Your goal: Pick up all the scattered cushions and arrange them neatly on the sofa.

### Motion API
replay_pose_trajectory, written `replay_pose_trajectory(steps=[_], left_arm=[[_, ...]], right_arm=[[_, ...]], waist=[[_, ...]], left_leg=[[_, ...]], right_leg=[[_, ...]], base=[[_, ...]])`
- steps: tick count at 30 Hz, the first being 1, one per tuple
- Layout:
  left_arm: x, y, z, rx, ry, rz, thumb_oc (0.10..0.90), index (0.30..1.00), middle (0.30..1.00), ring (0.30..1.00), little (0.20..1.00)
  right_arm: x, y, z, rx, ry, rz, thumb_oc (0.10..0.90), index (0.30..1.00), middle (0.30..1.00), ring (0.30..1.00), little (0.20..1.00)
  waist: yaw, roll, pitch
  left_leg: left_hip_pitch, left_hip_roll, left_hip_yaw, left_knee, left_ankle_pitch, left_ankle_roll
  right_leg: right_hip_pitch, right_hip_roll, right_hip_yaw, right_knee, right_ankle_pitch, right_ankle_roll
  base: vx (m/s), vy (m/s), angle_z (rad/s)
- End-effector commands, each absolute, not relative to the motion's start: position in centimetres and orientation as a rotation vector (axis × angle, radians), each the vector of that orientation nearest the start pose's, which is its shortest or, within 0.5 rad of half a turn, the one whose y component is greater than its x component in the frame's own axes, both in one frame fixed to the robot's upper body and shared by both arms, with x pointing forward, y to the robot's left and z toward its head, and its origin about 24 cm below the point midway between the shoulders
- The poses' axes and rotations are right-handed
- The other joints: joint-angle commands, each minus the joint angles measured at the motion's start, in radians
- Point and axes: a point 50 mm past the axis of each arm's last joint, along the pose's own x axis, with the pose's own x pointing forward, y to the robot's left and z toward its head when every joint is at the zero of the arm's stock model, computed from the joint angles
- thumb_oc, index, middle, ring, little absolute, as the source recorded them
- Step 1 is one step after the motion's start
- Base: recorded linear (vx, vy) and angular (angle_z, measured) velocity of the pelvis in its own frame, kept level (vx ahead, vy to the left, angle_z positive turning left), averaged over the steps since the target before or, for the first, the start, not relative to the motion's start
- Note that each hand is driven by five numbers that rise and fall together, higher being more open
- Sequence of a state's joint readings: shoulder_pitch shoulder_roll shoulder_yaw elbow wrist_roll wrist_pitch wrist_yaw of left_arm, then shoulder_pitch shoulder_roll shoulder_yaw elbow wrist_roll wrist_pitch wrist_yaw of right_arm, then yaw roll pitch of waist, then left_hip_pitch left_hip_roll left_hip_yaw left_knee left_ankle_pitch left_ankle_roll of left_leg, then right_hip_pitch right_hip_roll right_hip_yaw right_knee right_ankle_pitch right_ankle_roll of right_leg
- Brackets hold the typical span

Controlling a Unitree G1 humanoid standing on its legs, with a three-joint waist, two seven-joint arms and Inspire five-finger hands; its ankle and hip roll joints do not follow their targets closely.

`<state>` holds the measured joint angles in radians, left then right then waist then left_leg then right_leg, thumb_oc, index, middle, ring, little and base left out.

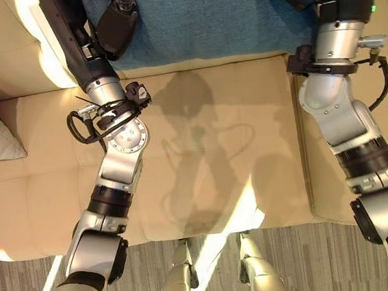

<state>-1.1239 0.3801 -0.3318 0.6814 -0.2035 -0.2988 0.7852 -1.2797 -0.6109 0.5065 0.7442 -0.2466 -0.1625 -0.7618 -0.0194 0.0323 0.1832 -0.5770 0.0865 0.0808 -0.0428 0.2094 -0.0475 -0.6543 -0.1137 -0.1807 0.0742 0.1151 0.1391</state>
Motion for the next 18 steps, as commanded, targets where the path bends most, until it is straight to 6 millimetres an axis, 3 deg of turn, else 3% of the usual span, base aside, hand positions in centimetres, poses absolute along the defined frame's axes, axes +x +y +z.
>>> replay_pose_trajectory(steps=[1,4,5,6,7,8,10,15,17,18], left_arm=[[35.9,10.5,35.1,0.094,-1.06,0.229,0.4,0.3,0.3,0.3,0.3],[37.9,10.7,36.8,0.267,-0.958,0.184,0.4,0.3,0.3,0.3,0.3],[38.1,11.0,37.1,0.303,-0.941,0.186,0.433,0.349,0.349,0.349,0.349],[38.4,11.1,36.9,0.31,-0.918,0.177,0.598,0.596,0.596,0.596,0.596],[38.5,11.2,36.9,0.306,-0.906,0.173,0.8,0.9,0.9,0.9,0.9],[38.8,11.6,36.3,0.301,-0.877,0.174,0.8,0.9,0.9,0.9,0.9],[38.9,11.6,36.0,0.299,-0.863,0.162,0.8,0.9,0.9,0.9,0.9],[39.9,11.8,31.9,0.286,-0.74,0.103,0.8,0.9,0.9,0.9,0.9],[40.2,11.9,29.4,0.222,-0.671,0.085,0.8,0.9,0.9,0.9,0.9],[40.2,11.6,26.8,0.136,-0.605,0.06,0.8,0.9,0.9,0.9,0.9]], right_arm=[[37.5,-15.4,34.6,-0.664,-1.001,-0.52,0.4,0.3,0.3,0.3,0.3],[39.3,-16.3,34.6,-0.663,-0.816,-0.464,0.4,0.3,0.3,0.3,0.3],[39.7,-16.2,34.2,-0.628,-0.778,-0.433,0.4,0.3,0.3,0.3,0.3],[39.8,-16.3,34.1,-0.628,-0.755,-0.418,0.505,0.458,0.458,0.458,0.458],[40.1,-16.1,33.8,-0.633,-0.73,-0.398,0.704,0.756,0.756,0.756,0.756],[40.4,-15.8,33.0,-0.64,-0.697,-0.359,0.8,0.9,0.9,0.9,0.9],[40.4,-15.6,32.9,-0.647,-0.691,-0.344,0.8,0.9,0.9,0.9,0.9],[40.9,-15.8,30.6,-0.71,-0.623,-0.304,0.8,0.9,0.9,0.9,0.9],[40.9,-16.4,29.8,-0.704,-0.595,-0.317,0.8,0.9,0.9,0.9,0.9],[40.9,-17.2,28.9,-0.679,-0.568,-0.333,0.8,0.9,0.9,0.9,0.9]], waist=[[0.001,-0.059,-0.092],[-0.005,-0.05,-0.071],[-0.006,-0.047,-0.067],[-0.006,-0.045,-0.063],[-0.006,-0.044,-0.058],[-0.007,-0.043,-0.054],[-0.008,-0.041,-0.053],[-0.007,-0.041,-0.058],[-0.004,-0.044,-0.061],[-0.003,-0.047,-0.06]], left_leg=[[-0.035,-0.061,0.028,-0.044,-0.066,-0.066],[-0.093,-0.064,0.015,-0.044,-0.05,-0.065],[-0.106,-0.065,0.016,-0.044,-0.049,-0.066],[-0.115,-0.066,0.016,-0.044,-0.048,-0.066],[-0.124,-0.068,0.014,-0.044,-0.046,-0.066],[-0.132,-0.071,0.012,-0.044,-0.043,-0.066],[-0.139,-0.071,0.012,-0.044,-0.042,-0.066],[-0.157,-0.079,0.015,-0.044,-0.035,-0.07],[-0.159,-0.08,0.016,-0.044,-0.034,-0.073],[-0.157,-0.082,0.017,-0.044,-0.034,-0.075]], right_leg=[[0.01,0.007,0.013,-0.161,0.041,0.043],[-0.045,0.01,0.015,-0.161,0.059,0.051],[-0.059,0.01,0.016,-0.161,0.063,0.052],[-0.071,0.01,0.016,-0.161,0.064,0.053],[-0.08,0.011,0.016,-0.161,0.066,0.052],[-0.09,0.013,0.016,-0.161,0.068,0.052],[-0.098,0.013,0.016,-0.161,0.068,0.052],[-0.12,0.01,0.012,-0.161,0.076,0.052],[-0.123,0.009,0.009,-0.161,0.079,0.052],[-0.119,0.008,0.005,-0.161,0.077,0.051]], base=[[-0.02,-0.006,0.41],[-0.02,0.006,0.28],[-0.02,0.015,0.31],[-0.01,0.011,0.12],[-0.02,0.014,-0.29],[-0.02,0.018,-0.46],[-0.01,0.009,-0.26],[-0.02,-0.002,0.27],[-0.03,-0.031,-0.16],[-0.02,-0.025,-0.12]])
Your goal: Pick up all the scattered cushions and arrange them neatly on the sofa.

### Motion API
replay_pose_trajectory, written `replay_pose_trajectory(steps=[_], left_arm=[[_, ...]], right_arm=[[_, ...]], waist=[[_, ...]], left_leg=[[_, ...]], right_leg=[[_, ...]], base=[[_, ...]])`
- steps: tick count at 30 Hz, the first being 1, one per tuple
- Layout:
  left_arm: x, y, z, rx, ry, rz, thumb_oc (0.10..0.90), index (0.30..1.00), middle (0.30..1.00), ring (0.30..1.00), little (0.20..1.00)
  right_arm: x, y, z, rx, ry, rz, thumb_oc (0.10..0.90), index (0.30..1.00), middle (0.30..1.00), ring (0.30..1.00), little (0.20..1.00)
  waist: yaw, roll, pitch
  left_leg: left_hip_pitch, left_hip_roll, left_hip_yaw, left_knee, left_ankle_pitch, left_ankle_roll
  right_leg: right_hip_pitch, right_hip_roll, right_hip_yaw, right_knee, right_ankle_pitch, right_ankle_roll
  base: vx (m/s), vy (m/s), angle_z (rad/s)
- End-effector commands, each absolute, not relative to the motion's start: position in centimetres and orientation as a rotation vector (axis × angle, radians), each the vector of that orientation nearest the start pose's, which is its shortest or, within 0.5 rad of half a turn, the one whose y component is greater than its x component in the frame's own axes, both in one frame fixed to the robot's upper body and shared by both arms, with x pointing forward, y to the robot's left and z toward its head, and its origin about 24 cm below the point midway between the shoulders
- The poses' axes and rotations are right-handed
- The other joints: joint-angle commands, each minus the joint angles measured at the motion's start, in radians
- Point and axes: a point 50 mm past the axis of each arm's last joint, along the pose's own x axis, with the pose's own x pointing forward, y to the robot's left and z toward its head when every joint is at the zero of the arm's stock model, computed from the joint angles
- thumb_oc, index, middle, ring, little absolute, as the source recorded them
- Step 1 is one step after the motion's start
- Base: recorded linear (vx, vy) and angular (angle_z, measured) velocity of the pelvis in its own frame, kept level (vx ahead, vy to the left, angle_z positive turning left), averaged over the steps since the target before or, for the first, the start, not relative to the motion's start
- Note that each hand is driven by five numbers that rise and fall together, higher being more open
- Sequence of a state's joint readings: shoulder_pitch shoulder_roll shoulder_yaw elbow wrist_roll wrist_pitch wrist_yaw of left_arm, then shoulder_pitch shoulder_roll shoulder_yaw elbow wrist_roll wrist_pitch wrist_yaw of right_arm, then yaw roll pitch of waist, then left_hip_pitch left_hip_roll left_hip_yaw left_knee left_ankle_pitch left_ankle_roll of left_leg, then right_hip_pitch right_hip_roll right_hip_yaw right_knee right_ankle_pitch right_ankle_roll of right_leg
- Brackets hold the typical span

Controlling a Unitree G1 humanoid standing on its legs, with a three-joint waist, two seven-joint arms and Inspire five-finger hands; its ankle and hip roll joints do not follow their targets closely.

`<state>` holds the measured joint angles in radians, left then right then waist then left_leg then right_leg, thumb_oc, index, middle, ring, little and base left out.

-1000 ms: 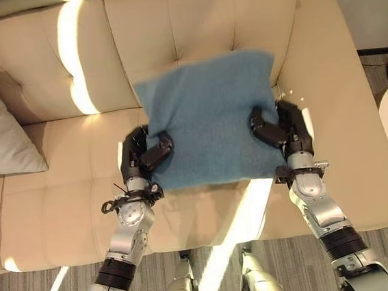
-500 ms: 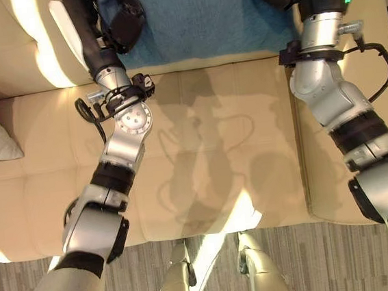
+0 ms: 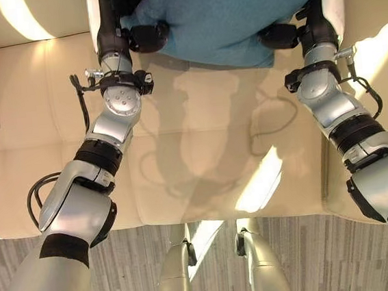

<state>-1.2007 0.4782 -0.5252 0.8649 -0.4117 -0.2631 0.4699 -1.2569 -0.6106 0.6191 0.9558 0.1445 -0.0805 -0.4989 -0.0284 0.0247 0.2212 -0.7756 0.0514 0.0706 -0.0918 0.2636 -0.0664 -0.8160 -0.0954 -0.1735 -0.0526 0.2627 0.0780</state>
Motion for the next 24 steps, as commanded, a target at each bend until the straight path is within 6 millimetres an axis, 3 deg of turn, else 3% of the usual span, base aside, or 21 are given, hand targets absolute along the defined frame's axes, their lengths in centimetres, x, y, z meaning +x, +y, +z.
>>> replay_pose_trajectory(steps=[1,2,3,4,5,6,10,14,19,24], left_arm=[[40.2,11.6,26.8,0.136,-0.604,0.06,0.8,0.9,0.9,0.9,0.9],[40.0,11.4,25.4,0.097,-0.574,0.045,0.8,0.9,0.9,0.9,0.9],[39.8,10.7,22.8,0.029,-0.503,0.009,0.8,0.9,0.9,0.9,0.9],[39.8,10.7,22.7,0.029,-0.501,0.009,0.8,0.9,0.9,0.9,0.9],[39.4,10.1,20.4,-0.049,-0.431,-0.018,0.8,0.9,0.9,0.9,0.9],[39.2,9.9,19.4,-0.081,-0.401,-0.032,0.8,0.9,0.9,0.9,0.9],[38.7,9.4,18.0,-0.091,-0.369,-0.083,0.8,0.9,0.9,0.9,0.9],[38.6,10.0,18.5,-0.076,-0.392,-0.082,0.8,0.9,0.9,0.9,0.9],[39.0,12.2,19.4,-0.042,-0.416,-0.028,0.8,0.9,0.9,0.9,0.9],[38.9,12.9,21.1,-0.05,-0.475,-0.016,0.8,0.9,0.9,0.9,0.9]], right_arm=[[40.9,-17.3,28.8,-0.679,-0.567,-0.333,0.8,0.9,0.9,0.9,0.9],[40.8,-17.6,28.2,-0.666,-0.553,-0.339,0.8,0.9,0.9,0.9,0.9],[40.7,-18.4,27.2,-0.649,-0.525,-0.357,0.8,0.9,0.9,0.9,0.9],[40.7,-18.4,27.2,-0.649,-0.524,-0.357,0.8,0.9,0.9,0.9,0.9],[40.6,-19.2,26.0,-0.638,-0.498,-0.369,0.8,0.9,0.9,0.9,0.9],[40.5,-19.5,25.6,-0.624,-0.487,-0.377,0.8,0.9,0.9,0.9,0.9],[40.1,-20.2,24.2,-0.604,-0.467,-0.373,0.8,0.9,0.9,0.9,0.9],[39.9,-20.4,23.3,-0.594,-0.455,-0.357,0.8,0.9,0.9,0.9,0.9],[39.6,-20.9,21.5,-0.592,-0.409,-0.345,0.8,0.9,0.9,0.9,0.9],[39.5,-21.1,21.4,-0.55,-0.41,-0.356,0.8,0.9,0.9,0.9,0.9]], waist=[[0.006,-0.039,-0.099],[0.006,-0.042,-0.098],[0.005,-0.048,-0.094],[0.005,-0.048,-0.095],[0.003,-0.055,-0.09],[0.002,-0.057,-0.09],[0.001,-0.066,-0.085],[0.0,-0.066,-0.081],[-0.005,-0.063,-0.085],[-0.006,-0.061,-0.092]], left_leg=[[0.041,-0.047,0.027,0.005,-0.088,-0.056],[0.045,-0.048,0.026,0.005,-0.089,-0.057],[0.051,-0.048,0.024,0.005,-0.091,-0.059],[0.051,-0.048,0.024,0.005,-0.091,-0.059],[0.062,-0.048,0.025,0.005,-0.094,-0.062],[0.068,-0.047,0.026,0.005,-0.096,-0.062],[0.087,-0.046,0.024,0.005,-0.1,-0.063],[0.094,-0.043,0.025,0.005,-0.101,-0.063],[0.102,-0.04,0.026,0.005,-0.101,-0.061],[0.105,-0.038,0.027,0.005,-0.102,-0.059]], right_leg=[[0.043,-0.01,-0.002,-0.035,-0.071,0.112],[0.046,-0.011,-0.003,-0.035,-0.072,0.112],[0.052,-0.013,-0.007,-0.035,-0.073,0.111],[0.053,-0.013,-0.007,-0.035,-0.074,0.111],[0.063,-0.014,-0.009,-0.035,-0.075,0.11],[0.068,-0.016,-0.012,-0.035,-0.075,0.11],[0.086,-0.018,-0.014,-0.035,-0.078,0.11],[0.094,-0.017,-0.015,-0.035,-0.078,0.111],[0.099,-0.016,-0.016,-0.035,-0.077,0.111],[0.101,-0.015,-0.015,-0.035,-0.077,0.111]], base=[[-0.02,-0.03,-0.04],[-0.03,-0.04,0.03],[-0.03,-0.04,0.02],[-0.04,-0.048,0.04],[-0.02,-0.038,0.06],[-0.02,-0.038,0.09],[-0.02,-0.04,0.08],[-0.02,-0.029,0.06],[0.0,-0.015,0.03],[0.0,-0.006,-0.02]])
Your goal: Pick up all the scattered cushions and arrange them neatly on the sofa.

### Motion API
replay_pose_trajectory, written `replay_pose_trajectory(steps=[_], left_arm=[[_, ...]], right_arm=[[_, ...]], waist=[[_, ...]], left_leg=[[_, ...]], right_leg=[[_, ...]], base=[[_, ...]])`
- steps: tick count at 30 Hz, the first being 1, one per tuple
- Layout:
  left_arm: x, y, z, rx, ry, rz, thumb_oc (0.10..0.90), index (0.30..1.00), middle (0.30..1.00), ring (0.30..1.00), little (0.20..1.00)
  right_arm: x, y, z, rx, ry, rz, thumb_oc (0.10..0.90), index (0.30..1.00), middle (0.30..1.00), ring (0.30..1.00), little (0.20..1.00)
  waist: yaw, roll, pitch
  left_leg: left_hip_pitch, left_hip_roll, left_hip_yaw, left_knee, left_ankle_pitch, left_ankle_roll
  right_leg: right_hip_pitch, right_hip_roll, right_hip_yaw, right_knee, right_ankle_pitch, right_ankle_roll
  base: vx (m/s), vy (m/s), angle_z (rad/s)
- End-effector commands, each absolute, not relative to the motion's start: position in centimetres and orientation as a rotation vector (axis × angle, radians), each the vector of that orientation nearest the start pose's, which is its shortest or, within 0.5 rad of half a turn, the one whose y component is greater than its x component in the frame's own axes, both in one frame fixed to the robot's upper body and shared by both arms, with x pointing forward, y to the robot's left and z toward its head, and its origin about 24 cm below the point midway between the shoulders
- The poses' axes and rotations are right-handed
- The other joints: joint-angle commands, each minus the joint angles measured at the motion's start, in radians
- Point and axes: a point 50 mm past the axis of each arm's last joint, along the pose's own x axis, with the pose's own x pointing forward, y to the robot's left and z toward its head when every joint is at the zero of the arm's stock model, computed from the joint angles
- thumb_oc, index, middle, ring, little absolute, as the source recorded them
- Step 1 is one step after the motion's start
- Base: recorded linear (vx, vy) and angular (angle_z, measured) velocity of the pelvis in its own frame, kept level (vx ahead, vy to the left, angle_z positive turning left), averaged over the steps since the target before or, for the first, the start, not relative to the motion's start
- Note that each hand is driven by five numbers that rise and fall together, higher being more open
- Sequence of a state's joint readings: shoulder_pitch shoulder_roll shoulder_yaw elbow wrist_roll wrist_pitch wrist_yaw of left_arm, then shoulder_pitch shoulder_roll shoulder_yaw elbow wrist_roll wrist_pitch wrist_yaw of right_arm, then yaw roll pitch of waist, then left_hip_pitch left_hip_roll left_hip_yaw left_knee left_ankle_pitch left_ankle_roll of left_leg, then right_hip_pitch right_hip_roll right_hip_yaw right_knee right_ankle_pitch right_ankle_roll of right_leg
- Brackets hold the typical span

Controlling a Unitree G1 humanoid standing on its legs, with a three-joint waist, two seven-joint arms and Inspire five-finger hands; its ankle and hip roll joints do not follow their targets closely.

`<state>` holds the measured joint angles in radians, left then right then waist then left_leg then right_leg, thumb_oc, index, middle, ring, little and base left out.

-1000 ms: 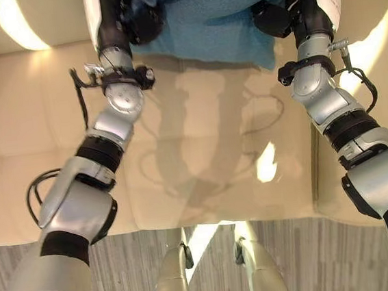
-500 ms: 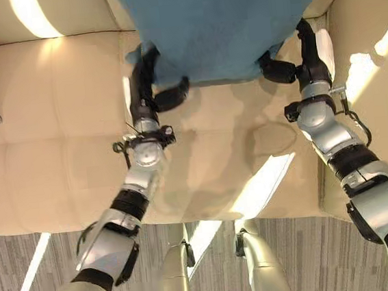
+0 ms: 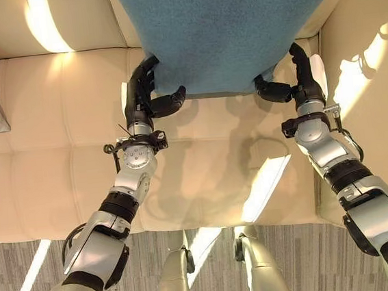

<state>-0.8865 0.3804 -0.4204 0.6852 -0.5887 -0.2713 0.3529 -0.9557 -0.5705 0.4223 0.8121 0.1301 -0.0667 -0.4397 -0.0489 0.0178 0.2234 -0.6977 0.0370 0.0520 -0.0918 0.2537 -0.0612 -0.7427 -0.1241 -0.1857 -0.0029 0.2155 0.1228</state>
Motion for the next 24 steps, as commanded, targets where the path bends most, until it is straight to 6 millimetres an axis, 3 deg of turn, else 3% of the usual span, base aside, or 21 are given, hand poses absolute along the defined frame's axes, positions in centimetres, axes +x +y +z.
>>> replay_pose_trajectory(steps=[1,3,4,8,11,17,22,24], left_arm=[[38.9,12.9,22.0,-0.049,-0.503,-0.015,0.8,0.9,0.9,0.9,0.9],[38.9,12.9,22.0,-0.049,-0.503,-0.015,0.8,0.9,0.9,0.9,0.9],[39.4,12.8,24.6,-0.022,-0.553,0.003,0.8,0.9,0.9,0.9,0.9],[39.9,13.1,28.0,-0.048,-0.612,0.055,0.8,0.9,0.9,0.9,0.9],[39.8,13.4,29.2,-0.057,-0.641,0.074,0.8,0.9,0.9,0.9,0.9],[40.0,13.9,30.3,-0.114,-0.644,0.122,0.8,0.9,0.9,0.9,0.9],[39.7,15.5,29.4,-0.166,-0.634,0.153,0.8,0.9,0.9,0.9,0.9],[39.6,17.9,28.1,-0.14,-0.607,0.189,0.8,0.9,0.9,0.9,0.9]], right_arm=[[39.6,-20.9,21.7,-0.52,-0.417,-0.357,0.8,0.9,0.9,0.9,0.9],[39.6,-20.9,21.7,-0.52,-0.418,-0.357,0.8,0.9,0.9,0.9,0.9],[40.0,-20.8,23.4,-0.517,-0.443,-0.382,0.8,0.9,0.9,0.9,0.9],[40.5,-20.5,26.7,-0.463,-0.49,-0.448,0.8,0.9,0.9,0.9,0.9],[40.6,-20.9,27.6,-0.419,-0.484,-0.497,0.8,0.9,0.9,0.9,0.9],[40.7,-21.6,28.5,-0.258,-0.457,-0.583,0.8,0.9,0.9,0.9,0.9],[40.2,-23.4,28.2,-0.234,-0.445,-0.632,0.8,0.9,0.9,0.9,0.9],[39.5,-25.7,27.2,-0.253,-0.425,-0.663,0.8,0.9,0.9,0.9,0.9]], waist=[[0.013,-0.052,-0.098],[0.012,-0.052,-0.098],[0.011,-0.052,-0.105],[0.01,-0.049,-0.11],[0.011,-0.044,-0.113],[0.013,-0.038,-0.128],[0.011,-0.035,-0.142],[0.01,-0.035,-0.154]], left_leg=[[0.028,-0.023,0.047,0.005,-0.094,-0.063],[0.028,-0.023,0.047,0.005,-0.094,-0.063],[0.021,-0.021,0.048,0.005,-0.091,-0.064],[0.012,-0.02,0.049,0.005,-0.09,-0.063],[0.011,-0.018,0.049,0.005,-0.091,-0.062],[0.015,-0.02,0.046,0.005,-0.096,-0.062],[0.027,-0.02,0.046,0.005,-0.103,-0.06],[0.038,-0.021,0.045,0.005,-0.108,-0.06]], right_leg=[[0.028,0.015,-0.001,-0.084,-0.03,0.067],[0.029,0.015,-0.001,-0.084,-0.03,0.067],[0.021,0.016,-0.001,-0.084,-0.027,0.07],[0.012,0.018,-0.003,-0.084,-0.024,0.073],[0.01,0.019,-0.006,-0.084,-0.024,0.074],[0.013,0.022,-0.009,-0.084,-0.027,0.075],[0.028,0.023,-0.012,-0.084,-0.033,0.074],[0.037,0.023,-0.015,-0.084,-0.036,0.074]], base=[[0.0,0.0,0.0],[0.0,0.0,0.0],[0.0,0.0,0.0],[0.0,-0.005,-0.02],[0.0,0.0,-0.01],[0.0,0.0,0.0],[0.0,0.0,0.0],[0.04,-0.016,-0.02]])
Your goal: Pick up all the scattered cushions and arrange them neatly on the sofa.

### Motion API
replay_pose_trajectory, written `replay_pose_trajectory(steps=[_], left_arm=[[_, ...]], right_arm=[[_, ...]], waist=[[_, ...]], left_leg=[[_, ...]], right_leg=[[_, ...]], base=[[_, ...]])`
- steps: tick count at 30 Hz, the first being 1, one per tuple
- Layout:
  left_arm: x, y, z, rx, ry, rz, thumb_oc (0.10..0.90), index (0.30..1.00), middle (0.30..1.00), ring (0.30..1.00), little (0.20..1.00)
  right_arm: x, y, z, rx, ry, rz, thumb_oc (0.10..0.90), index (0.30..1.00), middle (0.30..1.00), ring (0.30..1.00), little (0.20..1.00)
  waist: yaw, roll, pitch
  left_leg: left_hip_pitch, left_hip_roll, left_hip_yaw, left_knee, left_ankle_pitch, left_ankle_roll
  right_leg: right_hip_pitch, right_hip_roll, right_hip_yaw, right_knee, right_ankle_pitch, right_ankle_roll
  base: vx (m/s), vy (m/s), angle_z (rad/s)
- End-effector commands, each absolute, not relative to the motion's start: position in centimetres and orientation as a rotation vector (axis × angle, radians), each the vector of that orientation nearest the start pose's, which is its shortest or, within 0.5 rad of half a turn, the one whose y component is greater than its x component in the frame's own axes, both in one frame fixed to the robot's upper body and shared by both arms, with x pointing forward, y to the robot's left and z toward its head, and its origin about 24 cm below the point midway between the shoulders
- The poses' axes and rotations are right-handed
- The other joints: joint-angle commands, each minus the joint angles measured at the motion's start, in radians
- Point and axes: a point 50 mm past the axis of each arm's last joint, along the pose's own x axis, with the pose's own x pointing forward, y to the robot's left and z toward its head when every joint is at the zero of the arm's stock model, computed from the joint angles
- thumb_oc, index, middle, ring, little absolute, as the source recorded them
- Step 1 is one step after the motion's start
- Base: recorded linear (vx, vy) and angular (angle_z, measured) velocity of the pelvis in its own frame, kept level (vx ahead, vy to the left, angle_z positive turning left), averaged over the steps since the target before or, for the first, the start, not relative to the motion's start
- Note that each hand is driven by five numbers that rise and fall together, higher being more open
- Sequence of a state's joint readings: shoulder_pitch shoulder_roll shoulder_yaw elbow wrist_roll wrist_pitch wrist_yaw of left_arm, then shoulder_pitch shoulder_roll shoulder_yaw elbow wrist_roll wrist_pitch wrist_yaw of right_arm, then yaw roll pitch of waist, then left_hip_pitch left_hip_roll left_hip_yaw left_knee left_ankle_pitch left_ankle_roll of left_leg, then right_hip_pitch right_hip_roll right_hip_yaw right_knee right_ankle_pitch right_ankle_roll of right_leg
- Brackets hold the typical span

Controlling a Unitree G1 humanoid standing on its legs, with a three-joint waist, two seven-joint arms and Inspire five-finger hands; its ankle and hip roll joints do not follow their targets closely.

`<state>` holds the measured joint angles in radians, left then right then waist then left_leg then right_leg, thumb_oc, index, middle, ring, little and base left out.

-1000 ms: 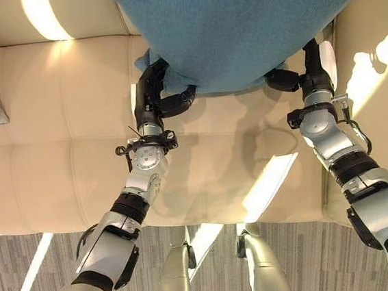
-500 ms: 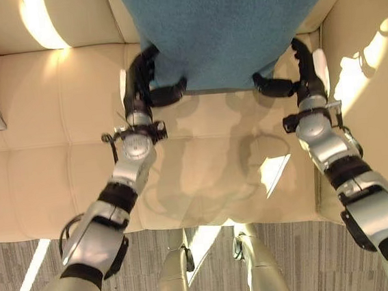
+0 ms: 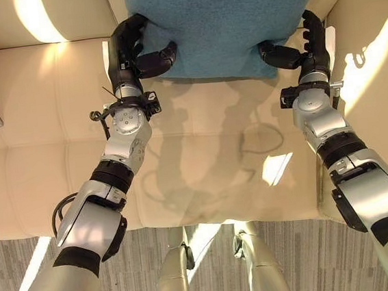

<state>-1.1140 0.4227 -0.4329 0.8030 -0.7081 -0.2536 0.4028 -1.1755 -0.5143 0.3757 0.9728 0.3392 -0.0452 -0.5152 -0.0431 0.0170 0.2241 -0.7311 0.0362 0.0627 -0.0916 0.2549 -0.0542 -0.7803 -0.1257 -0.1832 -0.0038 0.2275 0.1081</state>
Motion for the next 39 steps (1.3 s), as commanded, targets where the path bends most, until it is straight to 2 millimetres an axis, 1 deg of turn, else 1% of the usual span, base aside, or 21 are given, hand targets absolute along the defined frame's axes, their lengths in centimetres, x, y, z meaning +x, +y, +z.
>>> replay_pose_trajectory(steps=[1,2,6,7,8,11,14,18,19,20,21,22,25,26,29,31,32,34,36,37,39], left_arm=[[39.4,18.8,27.6,-0.137,-0.596,0.197,0.8,0.9,0.9,0.9,0.9],[39.0,20.5,26.0,-0.144,-0.568,0.217,0.8,0.9,0.9,0.9,0.9],[37.5,23.3,21.9,-0.15,-0.499,0.235,0.8,0.9,0.9,0.9,0.9],[37.4,23.3,21.7,-0.149,-0.494,0.234,0.8,0.9,0.9,0.9,0.9],[36.9,24.0,20.7,-0.152,-0.478,0.244,0.8,0.9,0.9,0.9,0.9],[34.7,25.0,15.8,-0.18,-0.377,0.257,0.8,0.9,0.9,0.9,0.9],[32.4,25.7,11.2,-0.2,-0.267,0.293,0.8,0.9,0.9,0.9,0.9],[29.4,26.9,6.1,-0.162,-0.103,0.342,0.8,0.9,0.9,0.9,0.9],[28.5,27.2,5.0,-0.155,-0.066,0.352,0.8,0.9,0.9,0.9,0.9],[26.4,27.4,2.5,-0.149,0.022,0.372,0.8,0.9,0.9,0.9,0.9],[26.4,27.4,2.5,-0.149,0.022,0.373,0.8,0.9,0.9,0.9,0.9],[23.4,28.0,-0.7,-0.084,0.163,0.39,0.8,0.9,0.9,0.9,0.9],[20.4,27.7,-4.4,-0.071,0.333,0.407,0.8,0.9,0.9,0.9,0.9],[20.4,27.8,-4.4,-0.07,0.332,0.407,0.8,0.9,0.9,0.9,0.9],[17.4,27.5,-7.5,-0.069,0.492,0.438,0.8,0.9,0.9,0.9,0.9],[15.3,27.3,-9.5,-0.021,0.614,0.432,0.8,0.9,0.9,0.9,0.9],[13.6,26.9,-11.1,0.017,0.723,0.416,0.8,0.9,0.9,0.9,0.9],[13.0,26.7,-11.8,0.036,0.772,0.408,0.8,0.9,0.9,0.9,0.9],[10.7,26.2,-13.6,0.096,0.917,0.371,0.8,0.9,0.9,0.9,0.9],[10.7,26.2,-13.6,0.096,0.917,0.371,0.8,0.9,0.9,0.9,0.9],[8.9,25.7,-14.7,0.155,1.024,0.32,0.8,0.9,0.9,0.9,0.9]], right_arm=[[39.2,-26.9,26.5,-0.268,-0.407,-0.681,0.8,0.9,0.9,0.9,0.9],[38.3,-28.6,25.1,-0.267,-0.392,-0.695,0.8,0.9,0.9,0.9,0.9],[36.0,-31.8,21.7,-0.235,-0.351,-0.744,0.8,0.9,0.9,0.9,0.9],[35.9,-31.8,21.5,-0.236,-0.347,-0.743,0.8,0.9,0.9,0.9,0.9],[35.3,-32.3,20.7,-0.223,-0.34,-0.754,0.8,0.9,0.9,0.9,0.9],[33.0,-33.7,16.4,-0.16,-0.277,-0.773,0.8,0.9,0.9,0.9,0.9],[30.6,-33.8,12.4,-0.143,-0.214,-0.765,0.8,0.9,0.9,0.9,0.9],[27.8,-33.9,7.7,-0.159,-0.088,-0.748,0.8,0.9,0.9,0.9,0.9],[27.0,-33.8,6.9,-0.162,-0.063,-0.739,0.8,0.9,0.9,0.9,0.9],[25.7,-33.3,4.9,-0.168,-0.005,-0.715,0.8,0.9,0.9,0.9,0.9],[25.7,-33.3,4.9,-0.168,-0.004,-0.715,0.8,0.9,0.9,0.9,0.9],[24.1,-32.5,2.7,-0.197,0.075,-0.66,0.8,0.9,0.9,0.9,0.9],[22.9,-31.1,0.3,-0.185,0.161,-0.597,0.8,0.9,0.9,0.9,0.9],[22.9,-31.1,0.3,-0.184,0.161,-0.596,0.8,0.9,0.9,0.9,0.9],[21.6,-29.6,-2.6,-0.113,0.272,-0.549,0.8,0.9,0.9,0.9,0.9],[20.5,-28.4,-4.9,-0.11,0.378,-0.495,0.8,0.9,0.9,0.9,0.9],[19.6,-27.4,-6.6,-0.118,0.467,-0.441,0.8,0.9,0.9,0.9,0.9],[19.4,-27.0,-7.1,-0.13,0.493,-0.417,0.8,0.9,0.9,0.9,0.9],[18.2,-26.1,-8.8,-0.168,0.584,-0.359,0.8,0.9,0.9,0.9,0.9],[18.2,-26.1,-8.8,-0.168,0.584,-0.359,0.8,0.9,0.9,0.9,0.9],[17.0,-25.7,-10.2,-0.202,0.67,-0.318,0.8,0.9,0.9,0.9,0.9]], waist=[[0.003,-0.034,-0.158],[-0.002,-0.034,-0.163],[-0.006,-0.036,-0.181],[-0.006,-0.037,-0.184],[-0.007,-0.037,-0.185],[-0.01,-0.038,-0.2],[-0.016,-0.04,-0.212],[-0.022,-0.043,-0.227],[-0.022,-0.044,-0.229],[-0.022,-0.047,-0.231],[-0.022,-0.047,-0.231],[-0.02,-0.05,-0.229],[-0.019,-0.05,-0.219],[-0.02,-0.051,-0.218],[-0.018,-0.045,-0.207],[-0.015,-0.043,-0.198],[-0.013,-0.043,-0.196],[-0.012,-0.043,-0.19],[-0.01,-0.045,-0.187],[-0.01,-0.045,-0.185],[-0.008,-0.046,-0.186]], left_leg=[[0.075,-0.019,0.034,0.004,-0.11,-0.067],[0.085,-0.018,0.036,0.004,-0.115,-0.067],[0.109,-0.019,0.04,0.004,-0.128,-0.066],[0.109,-0.019,0.04,0.004,-0.129,-0.066],[0.115,-0.019,0.04,0.004,-0.131,-0.065],[0.135,-0.019,0.043,0.004,-0.14,-0.062],[0.155,-0.016,0.044,0.004,-0.15,-0.06],[0.2,-0.009,0.045,0.004,-0.162,-0.058],[0.214,-0.006,0.044,0.004,-0.166,-0.058],[0.249,-0.001,0.045,0.004,-0.172,-0.058],[0.25,-0.001,0.045,0.004,-0.173,-0.058],[0.313,0.01,0.055,0.004,-0.181,-0.06],[0.391,0.019,0.065,0.004,-0.19,-0.06],[0.39,0.018,0.065,0.004,-0.186,-0.059],[0.459,0.021,0.074,0.004,-0.192,-0.053],[0.506,0.022,0.081,0.004,-0.198,-0.051],[0.54,0.023,0.086,0.004,-0.203,-0.05],[0.564,0.023,0.089,0.004,-0.208,-0.049],[0.613,0.026,0.094,0.004,-0.217,-0.048],[0.615,0.026,0.094,0.004,-0.218,-0.048],[0.655,0.028,0.098,0.004,-0.229,-0.046]], right_leg=[[0.08,0.024,-0.02,-0.083,-0.049,0.089],[0.089,0.022,-0.02,-0.083,-0.05,0.088],[0.111,0.019,-0.022,-0.083,-0.056,0.086],[0.112,0.019,-0.022,-0.083,-0.056,0.086],[0.118,0.019,-0.022,-0.083,-0.057,0.085],[0.143,0.019,-0.024,-0.083,-0.066,0.082],[0.165,0.02,-0.023,-0.083,-0.076,0.079],[0.212,0.023,-0.028,-0.083,-0.087,0.074],[0.225,0.023,-0.029,-0.083,-0.091,0.073],[0.262,0.024,-0.031,-0.083,-0.098,0.071],[0.262,0.024,-0.031,-0.083,-0.098,0.071],[0.33,0.027,-0.034,-0.083,-0.112,0.069],[0.405,0.028,-0.036,-0.083,-0.127,0.065],[0.404,0.027,-0.037,-0.083,-0.124,0.064],[0.47,0.03,-0.036,-0.083,-0.139,0.059],[0.518,0.034,-0.038,-0.083,-0.15,0.057],[0.552,0.037,-0.036,-0.083,-0.157,0.054],[0.576,0.04,-0.037,-0.083,-0.163,0.054],[0.627,0.048,-0.037,-0.083,-0.177,0.048],[0.629,0.048,-0.036,-0.083,-0.178,0.048],[0.668,0.059,-0.032,-0.083,-0.19,0.045]], base=[[0.05,-0.019,-0.02],[0.04,-0.012,0.01],[0.04,-0.012,0.05],[0.03,-0.005,0.05],[0.03,-0.003,0.04],[0.04,-0.004,-0.05],[0.05,-0.009,0.01],[0.05,-0.01,-0.05],[0.07,-0.013,0.0],[0.05,-0.007,-0.02],[0.11,-0.003,-0.03],[0.1,0.005,-0.05],[0.07,0.007,-0.06],[0.04,0.003,-0.11],[0.05,0.006,-0.06],[0.06,-0.007,0.07],[0.05,-0.01,0.08],[0.02,-0.004,0.02],[0.01,-0.01,-0.02],[0.0,0.0,0.0],[0.01,-0.035,-0.03]])
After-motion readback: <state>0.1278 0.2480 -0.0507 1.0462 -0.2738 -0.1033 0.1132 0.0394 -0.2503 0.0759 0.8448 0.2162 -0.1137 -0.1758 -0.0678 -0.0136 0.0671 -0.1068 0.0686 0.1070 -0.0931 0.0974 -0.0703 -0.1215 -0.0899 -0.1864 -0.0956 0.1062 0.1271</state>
